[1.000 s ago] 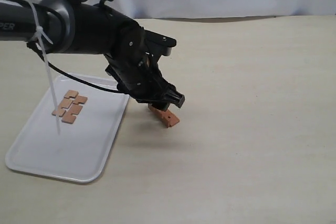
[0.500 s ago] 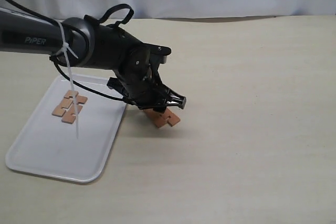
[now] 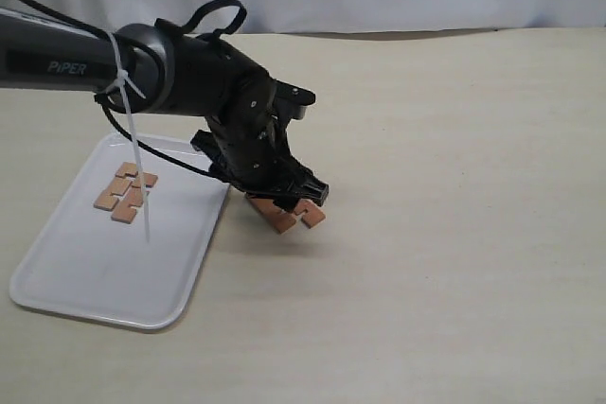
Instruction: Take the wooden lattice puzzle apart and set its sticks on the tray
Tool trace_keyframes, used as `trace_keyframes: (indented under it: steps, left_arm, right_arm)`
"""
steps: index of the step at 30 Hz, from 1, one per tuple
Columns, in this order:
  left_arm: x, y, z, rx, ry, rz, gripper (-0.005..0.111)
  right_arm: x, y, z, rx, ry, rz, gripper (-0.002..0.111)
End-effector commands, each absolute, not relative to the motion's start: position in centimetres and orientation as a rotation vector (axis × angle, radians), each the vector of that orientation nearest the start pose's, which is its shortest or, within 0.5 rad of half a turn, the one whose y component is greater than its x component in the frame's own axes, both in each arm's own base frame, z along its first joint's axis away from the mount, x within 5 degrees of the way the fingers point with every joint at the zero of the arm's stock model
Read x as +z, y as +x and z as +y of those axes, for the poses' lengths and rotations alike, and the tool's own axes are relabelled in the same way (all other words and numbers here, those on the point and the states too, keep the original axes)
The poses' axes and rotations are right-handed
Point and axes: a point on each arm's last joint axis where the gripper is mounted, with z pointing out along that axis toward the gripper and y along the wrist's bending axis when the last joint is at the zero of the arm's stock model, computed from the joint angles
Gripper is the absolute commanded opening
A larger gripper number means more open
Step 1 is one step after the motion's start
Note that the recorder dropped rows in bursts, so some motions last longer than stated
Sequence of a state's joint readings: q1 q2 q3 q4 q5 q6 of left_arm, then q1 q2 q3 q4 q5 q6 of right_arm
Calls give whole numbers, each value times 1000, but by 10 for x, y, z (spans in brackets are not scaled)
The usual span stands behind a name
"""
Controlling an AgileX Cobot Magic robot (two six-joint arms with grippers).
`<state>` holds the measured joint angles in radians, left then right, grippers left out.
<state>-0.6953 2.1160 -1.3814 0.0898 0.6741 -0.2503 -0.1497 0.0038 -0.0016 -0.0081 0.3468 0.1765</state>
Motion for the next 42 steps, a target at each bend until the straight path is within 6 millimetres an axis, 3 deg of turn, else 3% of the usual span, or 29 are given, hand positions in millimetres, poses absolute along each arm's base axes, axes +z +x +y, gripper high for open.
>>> trace_keyframes:
  steps: [1,18,34,37,38,40,41,42]
  left_arm:
    - [136,323,-263,-24,874,2795,81]
    - [124,318,-271,-2,1118,2720,83]
    - [103,317,-276,32,1171,2714,82]
    - [103,316,-275,39,1174,2723,68]
    - [104,316,-274,45,1177,2732,43]
    - [104,315,-273,53,1181,2743,12]
    - [104,315,-273,58,1194,2744,0]
    - [105,314,-273,60,1208,2739,0]
  right_arm:
    - [182,53,-8,12,296,1802,4]
    - [182,53,-8,12,296,1802,4]
    - [182,53,-8,12,296,1802,4]
    - [182,53,-8,12,296,1802,4]
    - [182,53,-8,12,296,1802,4]
    - [182,53,-8,12,296,1802,4]
    - [182,53,-8,12,296,1802,4]
    - [182,53,-8,12,296,1802,4]
